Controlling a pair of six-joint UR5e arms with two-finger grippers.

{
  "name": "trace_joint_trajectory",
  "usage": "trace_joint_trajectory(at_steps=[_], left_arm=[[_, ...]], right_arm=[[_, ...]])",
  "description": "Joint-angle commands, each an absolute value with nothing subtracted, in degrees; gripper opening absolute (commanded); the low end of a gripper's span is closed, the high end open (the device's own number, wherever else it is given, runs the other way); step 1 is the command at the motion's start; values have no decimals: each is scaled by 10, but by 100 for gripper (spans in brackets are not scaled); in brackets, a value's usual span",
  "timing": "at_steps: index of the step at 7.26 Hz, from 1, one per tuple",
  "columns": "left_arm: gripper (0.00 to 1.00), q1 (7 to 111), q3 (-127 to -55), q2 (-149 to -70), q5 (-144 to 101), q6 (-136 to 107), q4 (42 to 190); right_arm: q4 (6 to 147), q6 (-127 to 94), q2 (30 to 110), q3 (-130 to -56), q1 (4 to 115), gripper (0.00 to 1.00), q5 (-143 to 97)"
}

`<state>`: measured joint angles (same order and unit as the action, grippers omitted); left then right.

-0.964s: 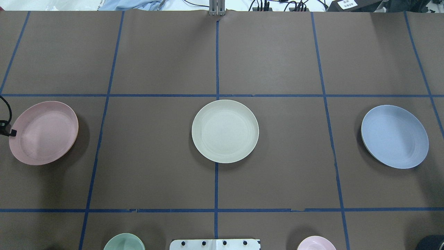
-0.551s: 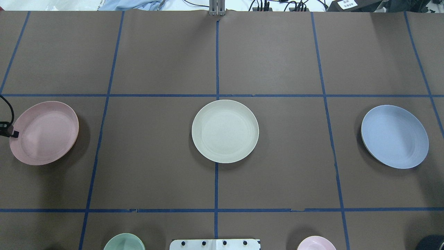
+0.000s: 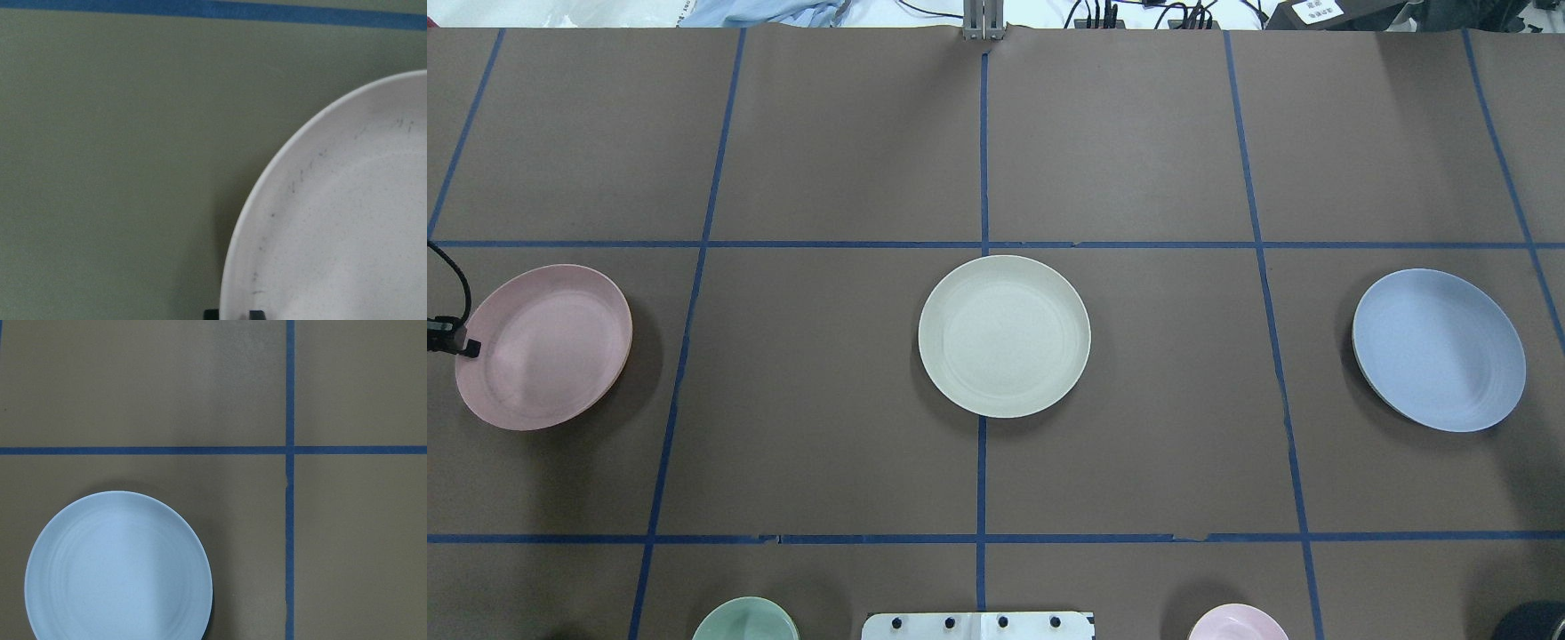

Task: Stack three plates with pink and blue
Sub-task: 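Reach the left gripper to the pink plate rim and grasp it, then lift the pink plate with the left gripper and carry it over the cream plate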

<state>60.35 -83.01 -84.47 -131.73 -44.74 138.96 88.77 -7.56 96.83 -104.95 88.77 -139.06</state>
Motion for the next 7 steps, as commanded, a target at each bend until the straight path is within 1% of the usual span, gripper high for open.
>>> trace_joint_trajectory(at_steps=[1, 2, 3, 5, 6, 7], left_arm=[[0, 623, -860, -832, -1366, -444, 1393], [0, 712, -864, -835, -1438, -440, 1385], [0, 743, -867, -845, -1470, -446, 1380], [0, 744, -878, -901, -1471, -479, 1328], [0, 740, -901, -921, -1472, -569, 1329], [0, 710, -930, -941, -1470, -650, 1329]], right_arm=[[888, -76, 967, -1050, 888, 100, -1391], [889, -76, 966, -1049, 888, 100, -1391], [889, -76, 963, -1048, 888, 100, -1392], [884, -74, 962, -1047, 882, 100, -1390], [864, -75, 964, -1045, 865, 100, -1387], [858, -75, 964, -1040, 844, 100, -1381]])
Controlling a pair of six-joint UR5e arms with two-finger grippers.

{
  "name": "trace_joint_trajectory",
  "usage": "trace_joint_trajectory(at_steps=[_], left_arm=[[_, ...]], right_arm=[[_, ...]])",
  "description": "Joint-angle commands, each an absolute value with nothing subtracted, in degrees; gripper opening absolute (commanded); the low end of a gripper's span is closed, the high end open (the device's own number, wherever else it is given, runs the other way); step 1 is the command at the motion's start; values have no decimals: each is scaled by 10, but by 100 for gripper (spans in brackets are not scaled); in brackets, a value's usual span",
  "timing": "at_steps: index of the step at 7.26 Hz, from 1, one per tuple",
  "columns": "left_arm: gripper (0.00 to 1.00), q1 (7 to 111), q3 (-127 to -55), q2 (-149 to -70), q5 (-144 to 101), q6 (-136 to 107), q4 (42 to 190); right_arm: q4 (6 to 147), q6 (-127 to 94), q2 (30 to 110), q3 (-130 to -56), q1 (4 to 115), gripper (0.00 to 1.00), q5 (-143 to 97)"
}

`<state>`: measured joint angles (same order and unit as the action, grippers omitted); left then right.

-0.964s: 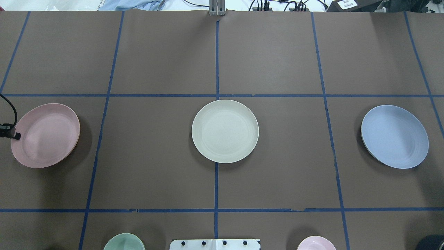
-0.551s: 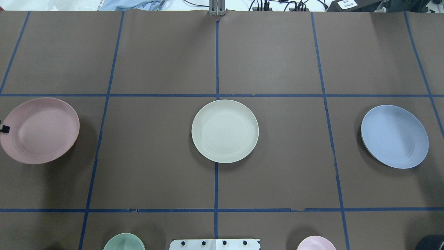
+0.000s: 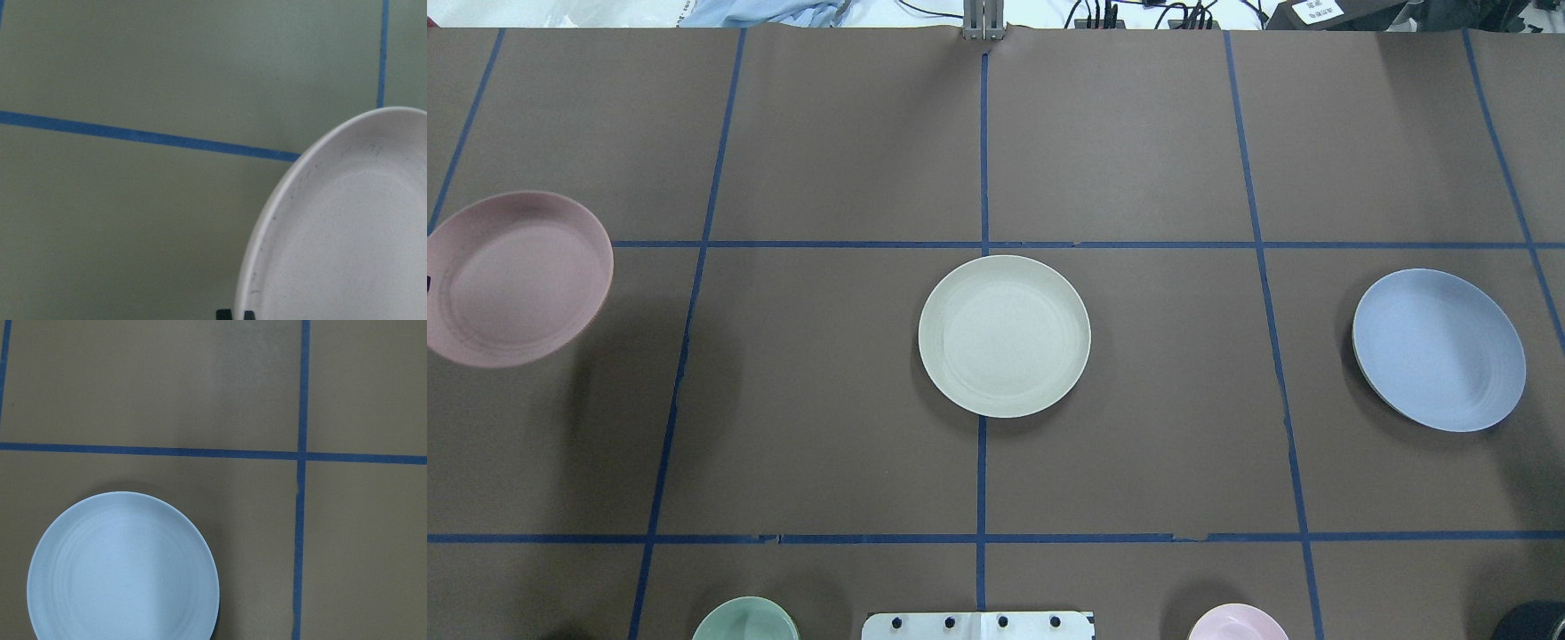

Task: Stack three plates with pink and blue
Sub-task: 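Lift the pink plate with the left gripper and carry it over the cream plate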

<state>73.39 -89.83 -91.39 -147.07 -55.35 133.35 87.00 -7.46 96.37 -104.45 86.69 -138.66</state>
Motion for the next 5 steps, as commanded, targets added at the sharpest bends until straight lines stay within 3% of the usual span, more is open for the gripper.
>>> trace_joint_trajectory(at_steps=[1, 5], left_arm=[[0, 657, -953, -970, -1463, -740, 1329], [0, 501, -991, -1094, -1360, -1010, 1328]], right_arm=[[839, -79, 965, -1024, 828, 100, -1376], [635, -199, 966, -919, 752, 99, -1316]])
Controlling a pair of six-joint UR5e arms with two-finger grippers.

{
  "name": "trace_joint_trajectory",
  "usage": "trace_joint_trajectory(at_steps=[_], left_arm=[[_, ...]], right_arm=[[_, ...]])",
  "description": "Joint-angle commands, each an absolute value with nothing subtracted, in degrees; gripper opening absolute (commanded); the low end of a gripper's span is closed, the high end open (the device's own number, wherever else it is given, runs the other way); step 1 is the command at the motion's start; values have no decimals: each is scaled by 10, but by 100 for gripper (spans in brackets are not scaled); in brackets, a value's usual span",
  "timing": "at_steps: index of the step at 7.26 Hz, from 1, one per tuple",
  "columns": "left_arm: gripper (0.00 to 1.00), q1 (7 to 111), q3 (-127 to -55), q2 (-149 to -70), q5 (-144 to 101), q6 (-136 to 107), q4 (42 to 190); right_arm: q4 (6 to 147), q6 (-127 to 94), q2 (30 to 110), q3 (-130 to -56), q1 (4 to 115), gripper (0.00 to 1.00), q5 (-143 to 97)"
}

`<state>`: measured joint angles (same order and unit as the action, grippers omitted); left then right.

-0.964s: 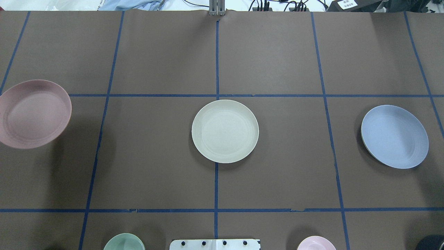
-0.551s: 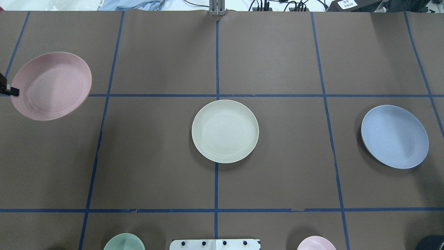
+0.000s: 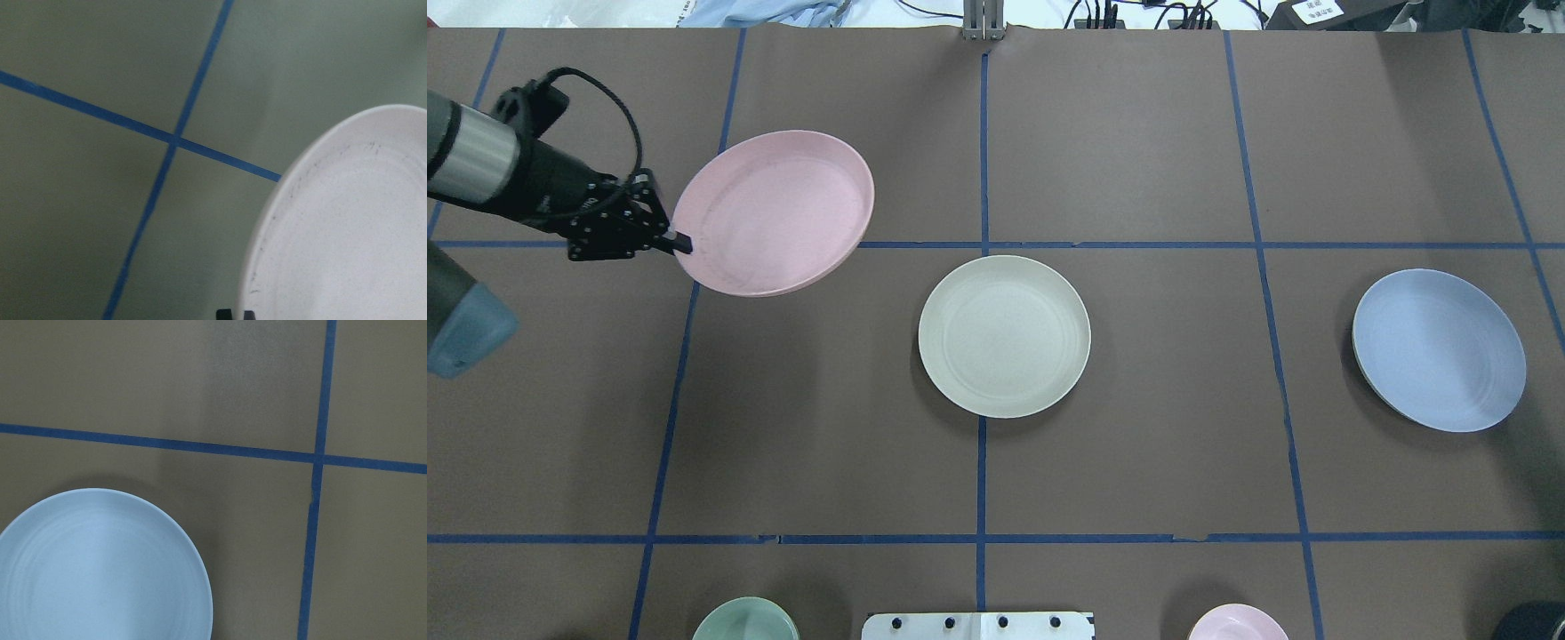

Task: Stack three plates with pink and blue
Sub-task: 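Lift the pink plate with the left gripper and carry it over the cream plate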

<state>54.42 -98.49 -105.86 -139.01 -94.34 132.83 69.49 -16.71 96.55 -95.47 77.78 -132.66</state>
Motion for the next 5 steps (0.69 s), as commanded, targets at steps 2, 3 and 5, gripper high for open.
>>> trace_joint_trajectory(at_steps=[2, 3, 5], left_arm=[[0, 438, -991, -1128, -1278, -1064, 1325], [0, 414, -991, -1132, -1242, -1078, 1325], [0, 386, -989, -1140, -1206, -1086, 1325]], right_arm=[[565, -243, 964, -876, 699, 99, -1294], [556, -243, 963, -861, 686, 99, -1291], [557, -243, 962, -854, 677, 99, -1291]])
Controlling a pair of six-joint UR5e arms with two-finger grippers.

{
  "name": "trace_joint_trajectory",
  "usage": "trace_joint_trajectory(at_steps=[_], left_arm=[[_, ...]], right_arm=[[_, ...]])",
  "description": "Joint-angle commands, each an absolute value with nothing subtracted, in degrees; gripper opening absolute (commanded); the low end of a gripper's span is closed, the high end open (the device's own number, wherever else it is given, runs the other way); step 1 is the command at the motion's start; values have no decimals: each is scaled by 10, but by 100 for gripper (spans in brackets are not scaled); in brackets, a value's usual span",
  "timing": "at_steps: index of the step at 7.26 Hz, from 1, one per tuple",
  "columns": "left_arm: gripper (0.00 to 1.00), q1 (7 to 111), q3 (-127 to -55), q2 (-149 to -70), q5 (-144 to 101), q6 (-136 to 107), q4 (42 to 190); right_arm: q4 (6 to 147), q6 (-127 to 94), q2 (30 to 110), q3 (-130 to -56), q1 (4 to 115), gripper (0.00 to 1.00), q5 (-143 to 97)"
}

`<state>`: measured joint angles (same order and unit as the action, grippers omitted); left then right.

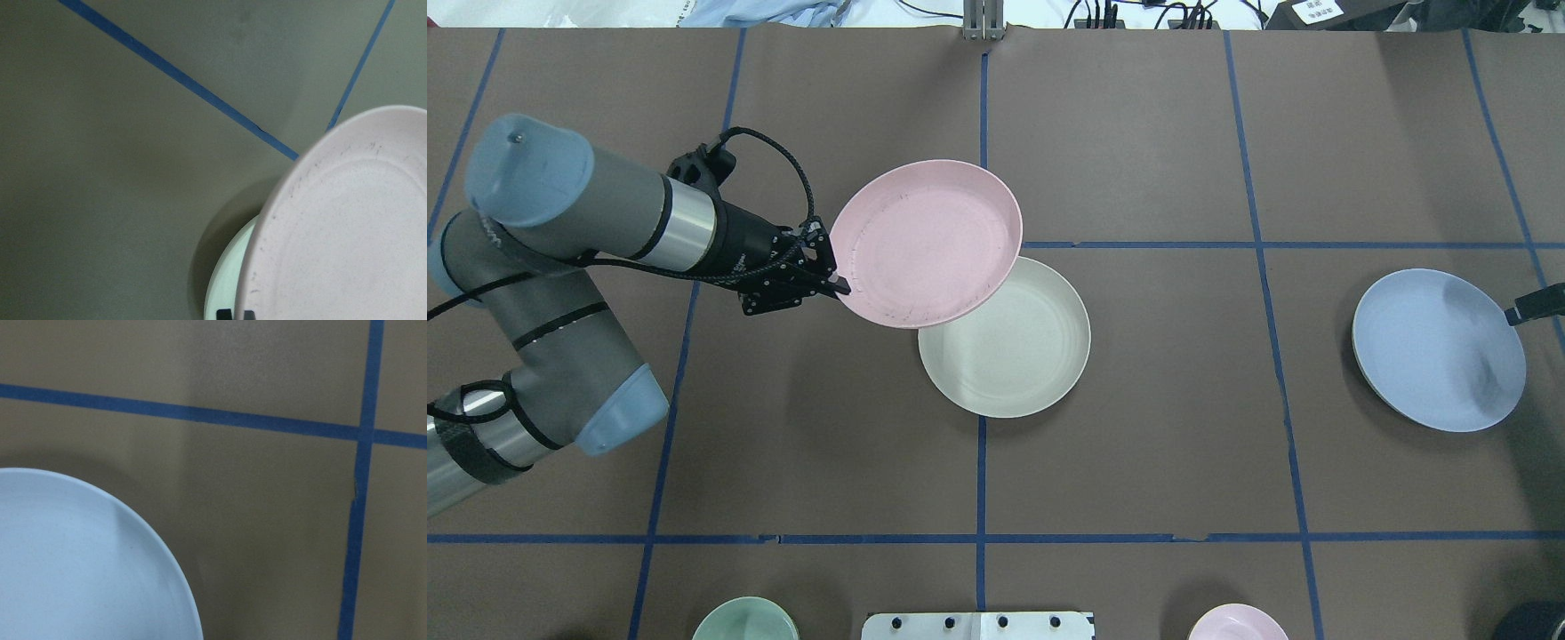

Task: Stack three plates with pink and blue
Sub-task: 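Lift the pink plate with the left gripper and carry it over the cream plate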

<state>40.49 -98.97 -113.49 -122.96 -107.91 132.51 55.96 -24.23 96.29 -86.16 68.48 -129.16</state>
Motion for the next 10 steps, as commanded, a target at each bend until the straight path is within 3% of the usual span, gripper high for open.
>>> trace_joint_trajectory(at_steps=[1, 4, 8, 10], left_arm=[[0, 382, -988, -1144, -1205, -1086, 1324], [0, 352, -982, -1143, -1178, -1085, 1325], [0, 318, -974, -1143, -1147, -1085, 1324], [0, 316, -960, -1161, -1143, -1085, 1324]], right_arm=[[558, -244, 962, -853, 674, 99, -1291], [560, -245, 957, -852, 662, 95, -1298], [561, -244, 955, -839, 658, 63, -1324], [561, -243, 954, -838, 658, 52, -1330]])
